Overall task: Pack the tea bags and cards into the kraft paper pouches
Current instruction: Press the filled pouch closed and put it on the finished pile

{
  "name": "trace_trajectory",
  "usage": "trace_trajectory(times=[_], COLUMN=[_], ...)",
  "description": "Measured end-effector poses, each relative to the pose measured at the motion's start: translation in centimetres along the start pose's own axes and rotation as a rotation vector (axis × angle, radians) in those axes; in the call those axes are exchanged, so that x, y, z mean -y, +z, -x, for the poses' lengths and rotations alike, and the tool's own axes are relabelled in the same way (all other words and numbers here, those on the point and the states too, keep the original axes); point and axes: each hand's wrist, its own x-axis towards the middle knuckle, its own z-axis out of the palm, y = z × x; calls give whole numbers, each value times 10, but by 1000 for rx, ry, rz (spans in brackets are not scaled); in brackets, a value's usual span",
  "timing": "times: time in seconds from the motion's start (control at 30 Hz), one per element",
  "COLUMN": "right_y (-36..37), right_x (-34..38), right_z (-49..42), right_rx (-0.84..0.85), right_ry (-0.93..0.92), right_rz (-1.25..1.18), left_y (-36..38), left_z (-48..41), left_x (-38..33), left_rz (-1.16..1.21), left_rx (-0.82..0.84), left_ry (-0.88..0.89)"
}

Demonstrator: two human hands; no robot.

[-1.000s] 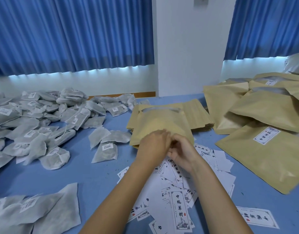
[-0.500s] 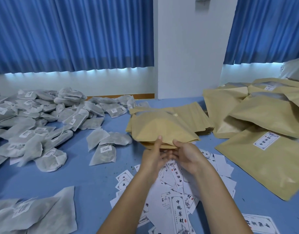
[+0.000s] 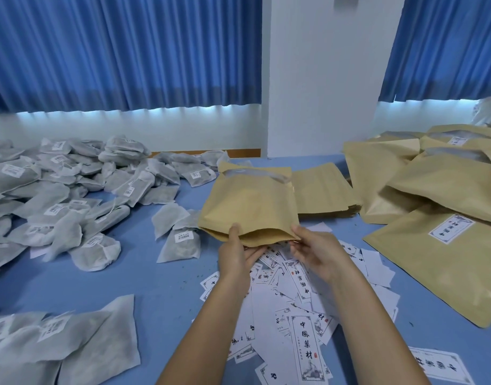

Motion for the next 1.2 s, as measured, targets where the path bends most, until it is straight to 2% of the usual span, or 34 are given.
trace_trajectory(times=[0.2,0.43,0.5,0.6,0.67,0.8,0.93,1.2], right_y=[0,0,1,2,1,-5,-5,-4], right_x=[-1,-2,-2,-2,-4,-3,-4,-6], right_z=[-5,-1,0,-2,-3,-4,-4,-6], right_rx=[-114,-174,-160,-222,-248,-219,-135,-200], right_ry=[-24,-54,-56,-99,-116,-93,-64,-67], right_rz=[109,-71,-65,-5,-10,-86,-130,-131], left_y=[-7,-6,-3,-2,-1,1,3,0], left_z=[-5,-3,0,2,2,7,11,10], left_x=[-14,-15,-12,-12,-13,-11,-7,-5], left_rz=[-27,2,19,99,69,-23,10,-13], left_rx=[-49,-29,-30,-53,-71,-52,-27,-16], left_ry=[22,-24,-20,-15,13,22,11,3])
